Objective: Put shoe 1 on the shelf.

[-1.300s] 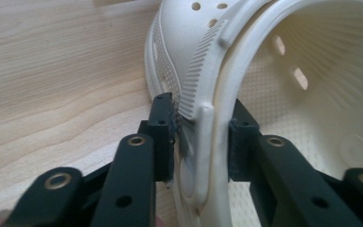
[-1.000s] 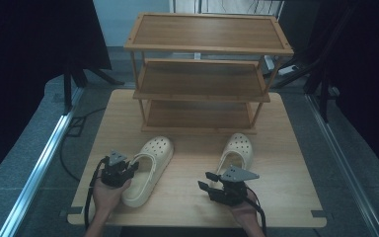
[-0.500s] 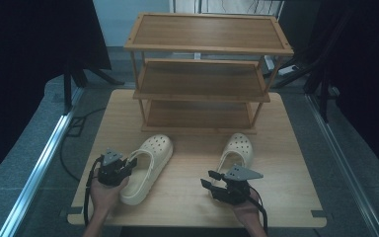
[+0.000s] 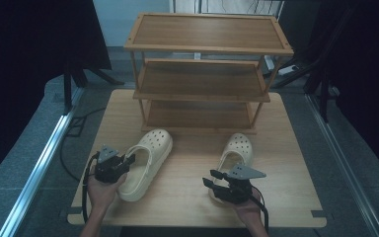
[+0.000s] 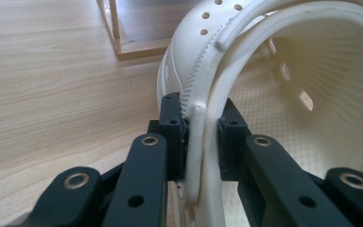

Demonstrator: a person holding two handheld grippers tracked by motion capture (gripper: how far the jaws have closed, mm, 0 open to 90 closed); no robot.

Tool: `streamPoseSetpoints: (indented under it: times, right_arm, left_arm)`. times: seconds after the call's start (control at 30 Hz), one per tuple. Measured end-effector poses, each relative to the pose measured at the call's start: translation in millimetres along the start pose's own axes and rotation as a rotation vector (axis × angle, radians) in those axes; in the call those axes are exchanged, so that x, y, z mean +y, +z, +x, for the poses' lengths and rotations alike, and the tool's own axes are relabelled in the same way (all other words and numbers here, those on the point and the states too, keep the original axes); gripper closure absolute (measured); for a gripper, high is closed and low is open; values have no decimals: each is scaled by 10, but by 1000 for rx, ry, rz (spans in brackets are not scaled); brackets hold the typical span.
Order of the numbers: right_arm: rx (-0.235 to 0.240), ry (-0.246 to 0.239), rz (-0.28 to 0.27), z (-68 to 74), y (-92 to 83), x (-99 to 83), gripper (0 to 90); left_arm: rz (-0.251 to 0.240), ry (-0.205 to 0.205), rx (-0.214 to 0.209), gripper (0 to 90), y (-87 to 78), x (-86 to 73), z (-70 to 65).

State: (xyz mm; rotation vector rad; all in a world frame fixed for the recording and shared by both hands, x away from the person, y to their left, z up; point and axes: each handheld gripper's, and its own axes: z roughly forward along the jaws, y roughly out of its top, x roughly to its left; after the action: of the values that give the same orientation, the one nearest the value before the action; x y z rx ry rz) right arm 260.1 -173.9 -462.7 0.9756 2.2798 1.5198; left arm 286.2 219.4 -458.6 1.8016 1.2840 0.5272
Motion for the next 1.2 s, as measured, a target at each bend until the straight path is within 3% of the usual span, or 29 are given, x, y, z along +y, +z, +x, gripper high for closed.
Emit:
streamPoseSetpoints:
  times: [0.6,1.2]
  right_arm:
    - [-7,17,-8,-30,-36,14,553]
    - [-3,23,-11,-47,-52,15,553]
  left_arm:
    - [1,18,-2,770,212,240,-118]
    - [7,29,12,768,667,536,-321]
